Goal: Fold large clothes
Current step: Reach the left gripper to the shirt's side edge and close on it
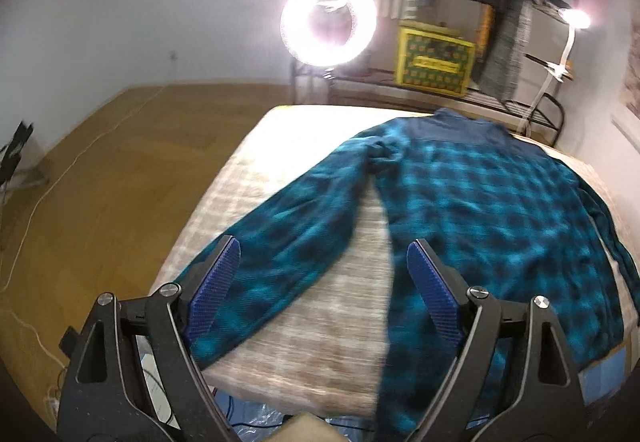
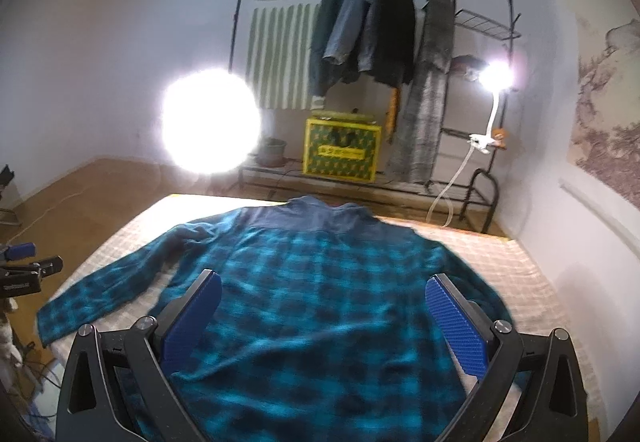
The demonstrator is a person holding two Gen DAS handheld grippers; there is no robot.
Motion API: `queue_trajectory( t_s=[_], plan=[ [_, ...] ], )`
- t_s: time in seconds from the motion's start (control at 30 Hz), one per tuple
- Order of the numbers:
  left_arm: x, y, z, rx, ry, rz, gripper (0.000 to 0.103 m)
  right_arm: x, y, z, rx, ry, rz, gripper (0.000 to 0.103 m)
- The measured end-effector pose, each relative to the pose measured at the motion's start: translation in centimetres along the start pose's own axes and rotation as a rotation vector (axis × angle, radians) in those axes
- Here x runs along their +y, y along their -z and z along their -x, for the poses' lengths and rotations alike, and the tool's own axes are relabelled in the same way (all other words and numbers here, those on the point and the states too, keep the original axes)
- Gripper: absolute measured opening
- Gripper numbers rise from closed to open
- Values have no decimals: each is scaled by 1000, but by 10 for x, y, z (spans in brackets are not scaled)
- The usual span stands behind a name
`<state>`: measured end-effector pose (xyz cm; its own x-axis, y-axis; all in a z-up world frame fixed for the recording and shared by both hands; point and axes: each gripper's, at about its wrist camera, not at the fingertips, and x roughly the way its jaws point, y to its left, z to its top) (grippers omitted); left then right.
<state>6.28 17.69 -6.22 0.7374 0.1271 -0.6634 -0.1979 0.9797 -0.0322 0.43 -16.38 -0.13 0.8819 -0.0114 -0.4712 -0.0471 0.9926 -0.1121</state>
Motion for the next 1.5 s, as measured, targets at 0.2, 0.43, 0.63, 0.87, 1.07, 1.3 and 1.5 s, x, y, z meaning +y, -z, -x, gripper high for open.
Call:
queue_trajectory(
  t_s=[0.2,0.43,0.63,0.87,1.07,1.3,1.5],
  plan=[
    [32,0,-30,55,-65,27,88,19,-10,-28,35,-48,5,103],
    [77,1,-81,174,0,168,81,24,-2,-60,90,-106,25,103],
    [124,-1,-124,257,46,238,81,5,14,-78,132,-198,-18,98],
    [172,11,-173,326,45,323,81,-9,26,-85,203,-266,-12,85],
    [183,22,-207,390,62,348,72,-5,39,-95,260,-305,-4,79],
    [178,25,-223,417,62,278,49,3,41,-99,271,-315,12,79],
    [169,24,-217,400,115,259,3,12,38,-104,273,-319,19,79]
  ],
)
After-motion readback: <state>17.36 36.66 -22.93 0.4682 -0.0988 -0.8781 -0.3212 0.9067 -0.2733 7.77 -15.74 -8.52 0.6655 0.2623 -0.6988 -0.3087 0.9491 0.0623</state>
